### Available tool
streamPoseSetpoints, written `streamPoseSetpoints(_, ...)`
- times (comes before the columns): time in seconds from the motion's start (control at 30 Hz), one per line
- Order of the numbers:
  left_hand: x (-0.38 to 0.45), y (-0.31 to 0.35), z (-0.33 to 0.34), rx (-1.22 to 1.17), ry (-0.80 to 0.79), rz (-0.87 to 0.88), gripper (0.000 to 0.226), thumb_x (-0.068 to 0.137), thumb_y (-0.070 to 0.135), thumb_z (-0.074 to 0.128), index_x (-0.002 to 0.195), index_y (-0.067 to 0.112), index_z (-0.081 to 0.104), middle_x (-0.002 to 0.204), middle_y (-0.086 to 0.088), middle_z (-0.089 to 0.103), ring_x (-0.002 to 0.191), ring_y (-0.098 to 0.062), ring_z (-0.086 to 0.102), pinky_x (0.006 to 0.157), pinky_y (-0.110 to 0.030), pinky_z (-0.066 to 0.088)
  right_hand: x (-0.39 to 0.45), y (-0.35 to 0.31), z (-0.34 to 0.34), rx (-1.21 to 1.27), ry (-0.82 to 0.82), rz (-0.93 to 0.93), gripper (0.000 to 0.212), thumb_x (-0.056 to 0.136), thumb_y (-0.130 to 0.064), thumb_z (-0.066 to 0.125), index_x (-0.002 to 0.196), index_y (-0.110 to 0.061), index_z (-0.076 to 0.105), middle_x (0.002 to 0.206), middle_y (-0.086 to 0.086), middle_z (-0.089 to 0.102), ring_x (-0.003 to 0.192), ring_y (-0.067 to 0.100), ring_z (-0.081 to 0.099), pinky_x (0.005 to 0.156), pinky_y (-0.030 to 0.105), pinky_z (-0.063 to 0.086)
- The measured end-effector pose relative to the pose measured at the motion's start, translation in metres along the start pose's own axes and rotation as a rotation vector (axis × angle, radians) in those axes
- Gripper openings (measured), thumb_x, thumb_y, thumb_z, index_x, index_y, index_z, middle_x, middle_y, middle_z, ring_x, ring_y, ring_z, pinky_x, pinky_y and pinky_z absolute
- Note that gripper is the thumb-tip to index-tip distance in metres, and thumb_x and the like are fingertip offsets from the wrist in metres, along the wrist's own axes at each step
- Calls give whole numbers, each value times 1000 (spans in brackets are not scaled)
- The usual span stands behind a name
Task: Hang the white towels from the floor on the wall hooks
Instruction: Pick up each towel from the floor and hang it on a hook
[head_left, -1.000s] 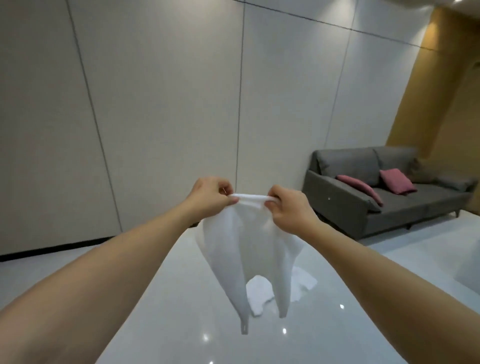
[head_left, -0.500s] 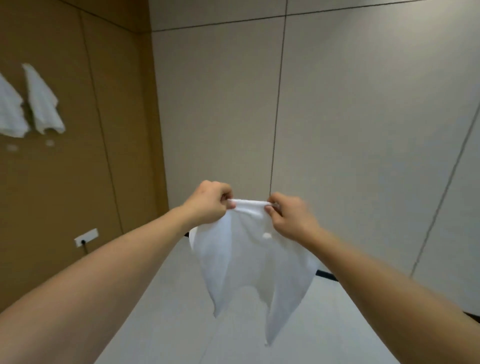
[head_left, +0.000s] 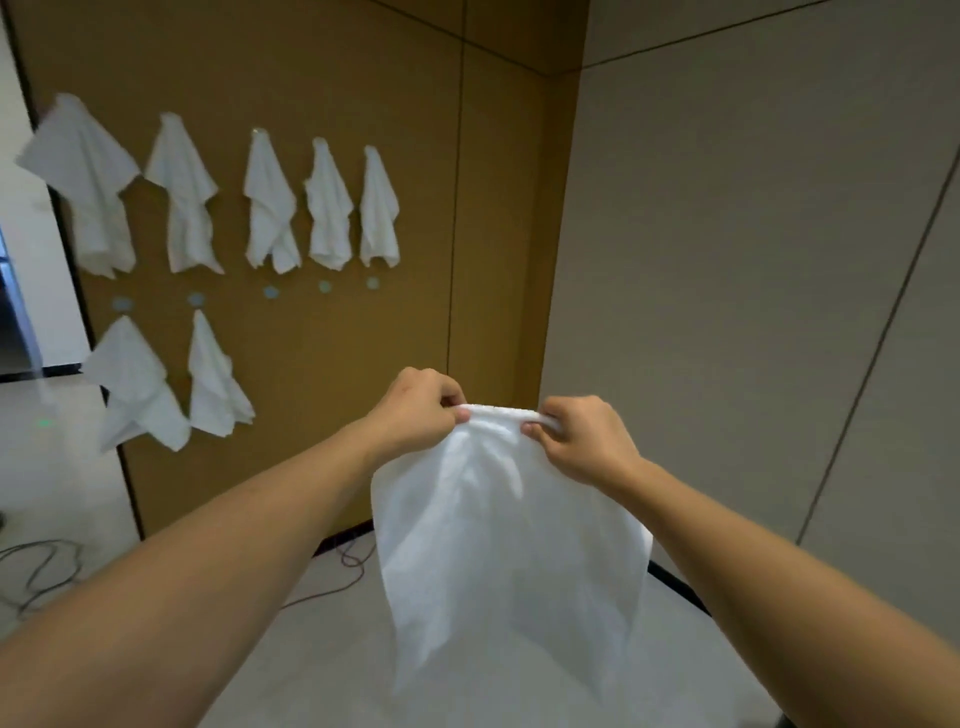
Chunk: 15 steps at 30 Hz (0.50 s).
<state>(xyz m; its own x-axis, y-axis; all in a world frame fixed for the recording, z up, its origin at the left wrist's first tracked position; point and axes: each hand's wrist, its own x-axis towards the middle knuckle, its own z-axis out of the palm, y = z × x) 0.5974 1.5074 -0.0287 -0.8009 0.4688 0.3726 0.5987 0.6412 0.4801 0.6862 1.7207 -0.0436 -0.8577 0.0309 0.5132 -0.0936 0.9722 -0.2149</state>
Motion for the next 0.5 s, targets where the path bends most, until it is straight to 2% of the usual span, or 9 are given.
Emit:
streamPoseSetpoints(0.13, 56, -79, -28, 46, 28, -71, 17, 87, 38, 66, 71, 32, 65, 76, 9, 62, 77, -7, 57, 68, -28, 47, 94, -27, 59, 36, -40, -39, 26, 92, -46, 59, 76, -26, 61, 69, -9, 59, 64, 10, 54, 54, 27, 40)
streamPoseSetpoints(0.3, 114, -173, -65, 143, -5, -109, 7, 85, 34, 70, 81, 28, 69, 83, 8, 64, 79, -9, 59, 72, -31, 52, 194, -60, 130, 115, -42, -89, 40, 91, -48, 61, 60, -32, 41, 59, -13, 49, 56, 4, 47, 47, 21, 25)
streamPoseSetpoints(0.4, 139, -224, -74, 221, -1, -161, 13, 91, 31, 63, 79, 29, 61, 84, 5, 61, 78, -13, 59, 72, -37, 54, 245, -78, 175, 134, -84, -146, 33, 91, -52, 59, 66, -34, 47, 62, -14, 53, 58, 5, 51, 49, 19, 34)
streamPoseSetpoints(0.5, 168, -271, -80, 283, 75, -224, 26, 96, 31, 54, 71, 31, 47, 81, 4, 56, 76, -15, 56, 66, -33, 48, 300, -90, 219, 119, -71, -239, 31, 92, -54, 54, 75, -27, 57, 65, -12, 55, 59, 8, 53, 53, 25, 44)
